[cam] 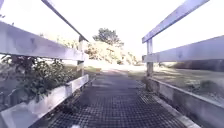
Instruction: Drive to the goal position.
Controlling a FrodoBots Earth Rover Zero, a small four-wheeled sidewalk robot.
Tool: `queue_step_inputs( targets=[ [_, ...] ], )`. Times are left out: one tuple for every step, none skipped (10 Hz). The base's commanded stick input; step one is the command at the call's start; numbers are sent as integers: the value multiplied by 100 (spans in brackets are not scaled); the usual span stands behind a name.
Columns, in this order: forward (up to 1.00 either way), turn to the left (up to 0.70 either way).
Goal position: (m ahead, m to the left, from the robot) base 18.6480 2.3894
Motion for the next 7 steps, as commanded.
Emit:
queue_step_inputs(
  targets=[
    [0,0],
    [70,0],
    [70,0],
    [0,0],
    [0,0],
    [0,0],
    [0,0]
  ],
)
